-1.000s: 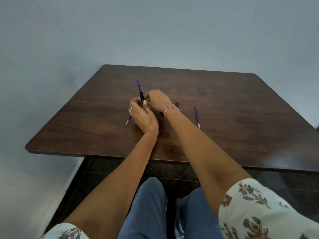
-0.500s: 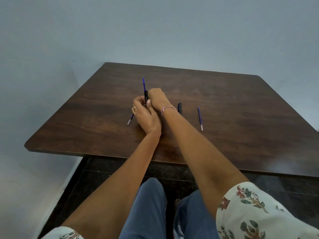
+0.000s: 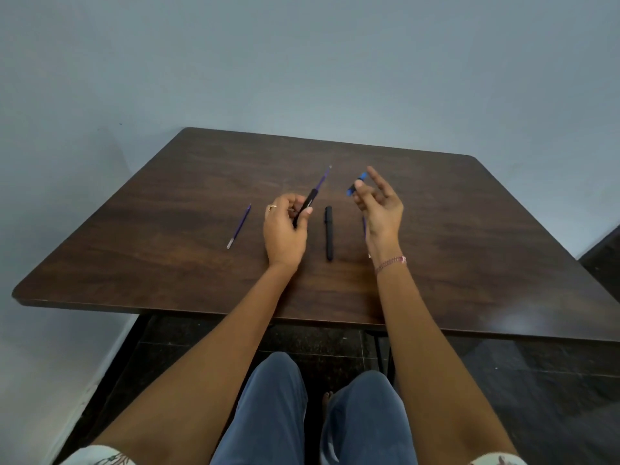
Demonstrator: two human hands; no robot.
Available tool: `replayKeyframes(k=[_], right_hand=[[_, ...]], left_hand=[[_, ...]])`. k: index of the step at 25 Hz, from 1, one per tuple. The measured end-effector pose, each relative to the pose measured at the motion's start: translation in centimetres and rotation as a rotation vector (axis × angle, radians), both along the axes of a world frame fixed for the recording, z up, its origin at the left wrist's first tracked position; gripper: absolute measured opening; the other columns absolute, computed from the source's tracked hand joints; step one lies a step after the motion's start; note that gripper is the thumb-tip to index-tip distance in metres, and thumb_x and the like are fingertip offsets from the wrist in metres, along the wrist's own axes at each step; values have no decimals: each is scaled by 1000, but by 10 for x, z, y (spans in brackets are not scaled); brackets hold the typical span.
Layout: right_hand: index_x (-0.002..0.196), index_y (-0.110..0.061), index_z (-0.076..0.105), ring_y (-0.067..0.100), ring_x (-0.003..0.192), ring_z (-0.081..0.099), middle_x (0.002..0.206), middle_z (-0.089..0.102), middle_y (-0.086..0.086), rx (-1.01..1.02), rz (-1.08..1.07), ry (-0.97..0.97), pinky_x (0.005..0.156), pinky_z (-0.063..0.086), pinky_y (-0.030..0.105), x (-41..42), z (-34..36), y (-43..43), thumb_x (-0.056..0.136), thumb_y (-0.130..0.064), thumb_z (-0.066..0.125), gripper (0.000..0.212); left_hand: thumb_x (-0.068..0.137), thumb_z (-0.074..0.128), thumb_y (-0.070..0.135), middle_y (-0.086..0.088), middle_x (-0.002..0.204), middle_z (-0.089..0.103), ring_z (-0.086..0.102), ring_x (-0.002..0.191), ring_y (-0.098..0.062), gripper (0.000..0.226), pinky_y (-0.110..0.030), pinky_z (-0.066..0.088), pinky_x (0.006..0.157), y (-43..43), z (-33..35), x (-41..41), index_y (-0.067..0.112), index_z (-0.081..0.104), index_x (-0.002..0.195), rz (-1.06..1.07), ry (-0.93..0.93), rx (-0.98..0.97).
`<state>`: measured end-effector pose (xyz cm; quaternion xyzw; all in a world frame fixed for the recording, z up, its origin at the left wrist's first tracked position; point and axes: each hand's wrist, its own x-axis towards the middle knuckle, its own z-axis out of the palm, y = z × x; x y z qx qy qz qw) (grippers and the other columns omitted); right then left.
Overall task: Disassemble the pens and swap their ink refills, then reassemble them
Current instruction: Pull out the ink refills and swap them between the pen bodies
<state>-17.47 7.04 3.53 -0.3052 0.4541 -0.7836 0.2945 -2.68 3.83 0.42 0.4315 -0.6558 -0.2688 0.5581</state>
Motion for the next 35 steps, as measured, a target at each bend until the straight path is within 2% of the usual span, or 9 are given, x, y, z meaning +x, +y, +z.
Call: replayKeyframes(k=[4,7,9,11,19,24,32,35], right_hand=[[113,-8,64,7,68,66,71,72,-5,-84,-153,-156,69,54,19,-17,-16,23,83,-2,69,31],[112,-4,63,6,66,66,68,71,-6,-124,-224,-228,68,54,18,-25,-20,31,83,0,69,31],[106,-10,65,6,65,66,67,71,-5,-119,-219,-210,68,55,19,-22,-20,32,82,1,69,26],[101,-14,65,7,67,67,69,72,-3,-105,-186,-165,68,55,20,-18,-19,33,81,1,71,26],[102,-15,65,11,73,70,75,73,0,-94,-168,-118,69,56,22,-19,-19,33,79,1,72,28],[99,-20,66,13,75,69,78,71,1,-64,-148,-70,77,58,28,-18,-20,31,78,-1,73,29],[98,-21,66,14,78,68,77,71,-1,-57,-152,-49,73,57,25,-20,-21,30,78,-3,74,28],[98,-21,66,12,75,69,78,71,0,-61,-149,-52,76,58,27,-20,-22,30,78,-3,73,28]], left_hand=[[81,72,15,13,86,54,53,88,-14,16,-38,49,81,2,0,-1,19,62,93,-94,-177,-93],[78,75,14,15,84,52,50,84,-10,18,-29,44,76,4,1,-2,19,62,88,-133,-250,-130],[77,75,13,17,82,51,50,83,-9,19,-17,39,71,3,1,-1,20,61,87,-151,-267,-112],[76,76,12,16,83,51,51,83,-10,20,-12,36,68,3,0,-1,20,61,87,-163,-287,-97],[76,76,10,9,85,57,53,84,-12,19,-13,37,69,4,2,-2,17,64,89,-168,-322,-90],[77,75,11,12,85,55,52,84,-9,19,-12,38,68,3,2,-3,19,64,90,-181,-326,-90],[78,74,11,20,80,50,51,84,-9,17,-11,38,68,1,1,-3,21,67,90,-165,-289,-65],[78,74,11,20,80,51,51,83,-8,17,-12,39,69,1,0,-3,21,67,90,-170,-280,-71]])
